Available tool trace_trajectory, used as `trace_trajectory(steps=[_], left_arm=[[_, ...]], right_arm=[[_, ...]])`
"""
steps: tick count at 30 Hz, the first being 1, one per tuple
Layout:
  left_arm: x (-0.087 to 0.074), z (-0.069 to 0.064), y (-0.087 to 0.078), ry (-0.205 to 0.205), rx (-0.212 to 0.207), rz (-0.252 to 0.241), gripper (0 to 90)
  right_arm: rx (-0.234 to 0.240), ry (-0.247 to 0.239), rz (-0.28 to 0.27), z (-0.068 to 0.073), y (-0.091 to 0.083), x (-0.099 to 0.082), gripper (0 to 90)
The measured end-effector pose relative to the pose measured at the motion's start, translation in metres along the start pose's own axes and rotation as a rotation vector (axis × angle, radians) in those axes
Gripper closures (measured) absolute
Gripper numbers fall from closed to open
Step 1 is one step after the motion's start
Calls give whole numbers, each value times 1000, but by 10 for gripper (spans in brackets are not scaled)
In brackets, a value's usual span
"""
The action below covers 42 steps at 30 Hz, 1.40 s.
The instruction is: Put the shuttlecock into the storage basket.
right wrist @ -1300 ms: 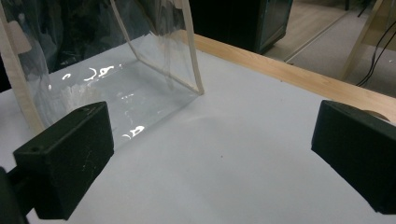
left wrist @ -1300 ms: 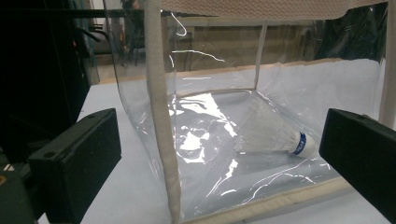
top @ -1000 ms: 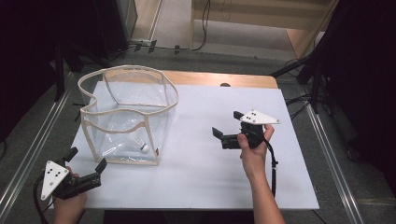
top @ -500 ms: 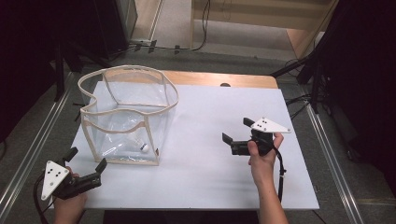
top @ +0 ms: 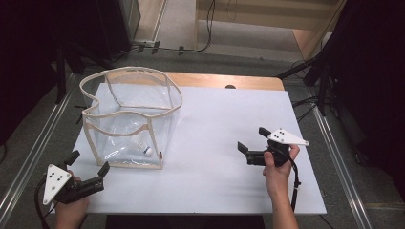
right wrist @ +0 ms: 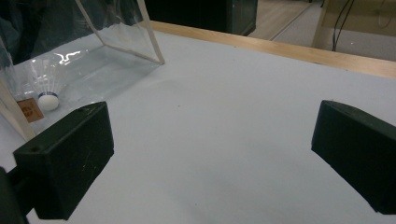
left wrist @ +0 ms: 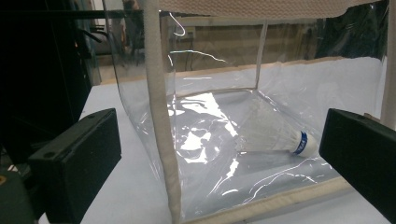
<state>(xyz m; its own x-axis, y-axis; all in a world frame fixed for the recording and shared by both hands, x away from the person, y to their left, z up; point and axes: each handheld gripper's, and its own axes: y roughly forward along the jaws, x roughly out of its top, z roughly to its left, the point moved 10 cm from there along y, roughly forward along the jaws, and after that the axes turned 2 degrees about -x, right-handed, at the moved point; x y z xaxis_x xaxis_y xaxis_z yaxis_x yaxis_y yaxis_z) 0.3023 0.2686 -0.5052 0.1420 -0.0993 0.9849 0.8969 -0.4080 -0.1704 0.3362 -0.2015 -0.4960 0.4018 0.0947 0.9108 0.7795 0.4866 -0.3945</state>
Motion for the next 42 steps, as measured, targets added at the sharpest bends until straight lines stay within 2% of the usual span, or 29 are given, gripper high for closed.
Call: trace_trajectory(steps=[5, 15, 32, 42], left_arm=[[0, 0, 0, 0, 1, 0, 0], [0, 1, -1, -3, 8, 0, 0], [0, 1, 0, -4, 6, -1, 0], [0, 0, 0, -2, 8, 1, 0]], right_arm=[[-33, 0, 18, -8, -7, -13, 0], [-54, 25, 22, -21, -23, -32, 0], [-104, 55, 33, -43, -50, -53, 0], [-128, 72, 20, -55, -66, -58, 0]])
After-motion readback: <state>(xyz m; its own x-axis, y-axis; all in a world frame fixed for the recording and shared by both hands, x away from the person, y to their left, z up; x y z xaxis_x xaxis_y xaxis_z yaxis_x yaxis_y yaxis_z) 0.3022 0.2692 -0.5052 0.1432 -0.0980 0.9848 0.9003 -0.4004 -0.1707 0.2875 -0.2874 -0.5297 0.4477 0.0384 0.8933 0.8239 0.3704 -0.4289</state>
